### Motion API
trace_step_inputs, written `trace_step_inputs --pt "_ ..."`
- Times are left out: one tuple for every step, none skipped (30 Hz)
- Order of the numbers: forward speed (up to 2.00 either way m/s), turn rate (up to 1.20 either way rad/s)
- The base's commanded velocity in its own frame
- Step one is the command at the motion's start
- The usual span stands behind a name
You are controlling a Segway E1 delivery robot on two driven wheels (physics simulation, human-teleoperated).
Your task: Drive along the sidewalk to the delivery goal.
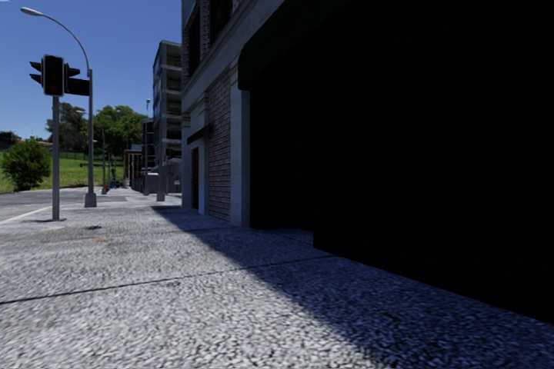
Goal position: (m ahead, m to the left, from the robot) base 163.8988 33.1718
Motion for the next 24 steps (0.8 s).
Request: trace_step_inputs --pt "0.75 0.34" --pt "0.75 0.35" --pt "0.75 0.35" --pt "0.75 0.35" --pt "0.75 0.35" --pt "0.75 0.35" --pt "0.75 0.35" --pt "0.75 0.35" --pt "0.75 0.35" --pt "0.75 0.35" --pt "0.75 0.35" --pt "0.75 0.35" --pt "0.75 0.35" --pt "0.75 0.35" --pt "0.75 0.35" --pt "0.75 0.35" --pt "0.74 0.35" --pt "0.74 0.35" --pt "0.74 0.35" --pt "0.73 0.35" --pt "0.73 0.35" --pt "0.73 0.35" --pt "0.73 0.35" --pt "0.73 0.35"
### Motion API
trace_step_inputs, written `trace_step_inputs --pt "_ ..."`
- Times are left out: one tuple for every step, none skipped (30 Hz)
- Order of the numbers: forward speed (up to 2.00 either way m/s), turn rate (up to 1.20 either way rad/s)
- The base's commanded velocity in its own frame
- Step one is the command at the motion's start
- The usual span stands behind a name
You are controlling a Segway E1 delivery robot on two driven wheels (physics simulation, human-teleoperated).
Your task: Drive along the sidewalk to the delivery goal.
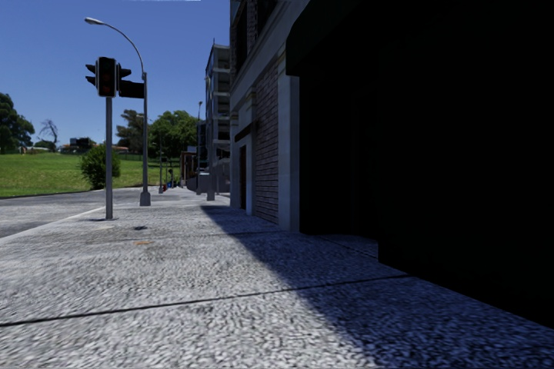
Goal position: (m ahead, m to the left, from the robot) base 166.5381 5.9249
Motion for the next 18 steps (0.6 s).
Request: trace_step_inputs --pt "0.73 0.35" --pt "0.73 0.35" --pt "0.71 0.35" --pt "0.70 0.35" --pt "0.70 0.37" --pt "0.70 0.40" --pt "0.70 0.40" --pt "0.69 0.41" --pt "0.69 0.41" --pt "0.69 0.41" --pt "0.69 0.41" --pt "0.69 0.41" --pt "0.69 0.41" --pt "0.69 0.41" --pt "0.67 0.41" --pt "0.64 0.41" --pt "0.64 0.41" --pt "0.63 0.41"
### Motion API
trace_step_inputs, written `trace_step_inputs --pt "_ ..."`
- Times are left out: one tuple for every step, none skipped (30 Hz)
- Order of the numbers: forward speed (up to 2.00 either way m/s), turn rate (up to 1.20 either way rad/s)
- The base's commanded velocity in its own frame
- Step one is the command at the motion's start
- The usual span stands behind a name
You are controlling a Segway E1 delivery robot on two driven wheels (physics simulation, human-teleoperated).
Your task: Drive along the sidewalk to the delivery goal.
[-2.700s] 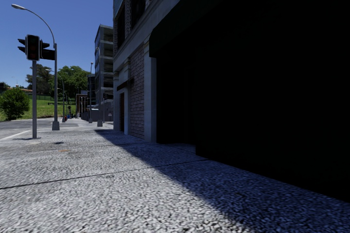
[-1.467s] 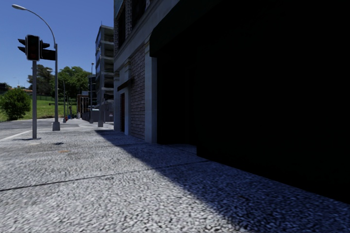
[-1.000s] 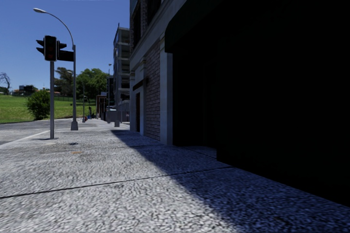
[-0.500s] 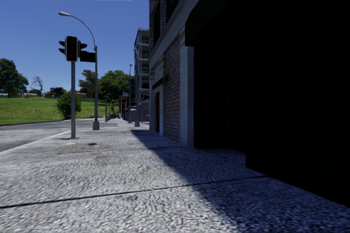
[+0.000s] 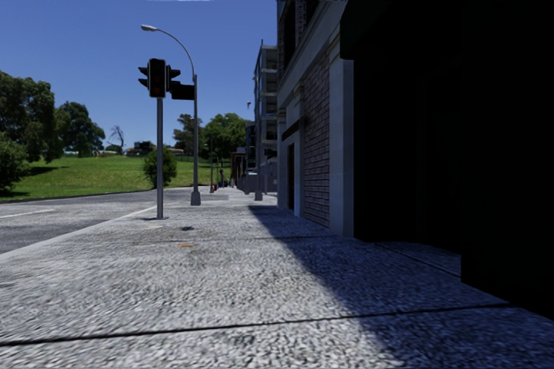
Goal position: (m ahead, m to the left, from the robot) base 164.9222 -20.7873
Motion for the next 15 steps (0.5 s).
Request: trace_step_inputs --pt "0.62 0.41" --pt "0.62 0.41" --pt "0.62 0.41" --pt "0.61 0.41" --pt "0.61 0.41" --pt "0.61 0.41" --pt "0.61 0.41" --pt "0.61 0.41" --pt "0.61 0.37" --pt "0.61 0.23" --pt "0.61 0.10" --pt "0.66 0.00" --pt "0.68 0.00" --pt "0.68 0.00" --pt "0.69 0.00"
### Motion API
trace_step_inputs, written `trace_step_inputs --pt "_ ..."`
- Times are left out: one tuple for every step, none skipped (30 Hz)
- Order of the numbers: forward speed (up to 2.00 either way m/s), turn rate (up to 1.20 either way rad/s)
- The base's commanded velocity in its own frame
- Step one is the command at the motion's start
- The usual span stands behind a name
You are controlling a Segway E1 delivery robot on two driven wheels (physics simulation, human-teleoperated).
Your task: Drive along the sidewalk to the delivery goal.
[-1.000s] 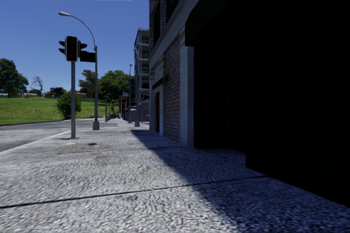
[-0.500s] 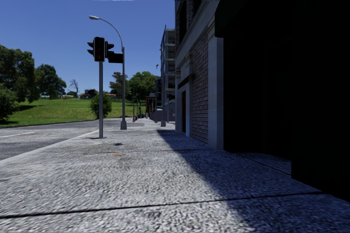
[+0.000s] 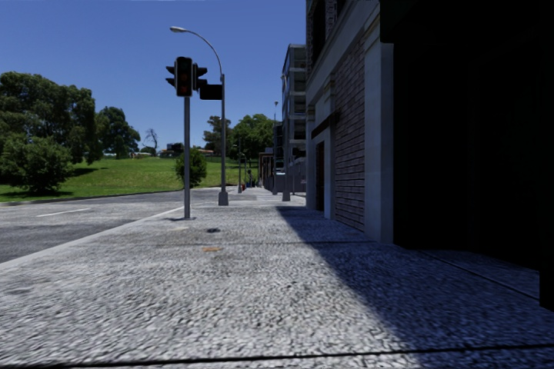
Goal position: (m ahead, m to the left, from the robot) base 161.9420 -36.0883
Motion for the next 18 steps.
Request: trace_step_inputs --pt "0.69 0.00" --pt "0.69 0.00" --pt "0.69 0.00" --pt "0.69 0.00" --pt "0.69 0.00" --pt "0.69 0.00" --pt "0.74 0.00" --pt "0.86 0.00" --pt "1.13 0.00" --pt "2.00 0.00" --pt "2.00 0.00" --pt "2.00 0.00" --pt "2.00 0.00" --pt "2.00 0.00" --pt "2.00 0.00" --pt "2.00 0.00" --pt "2.00 0.00" --pt "2.00 0.00"
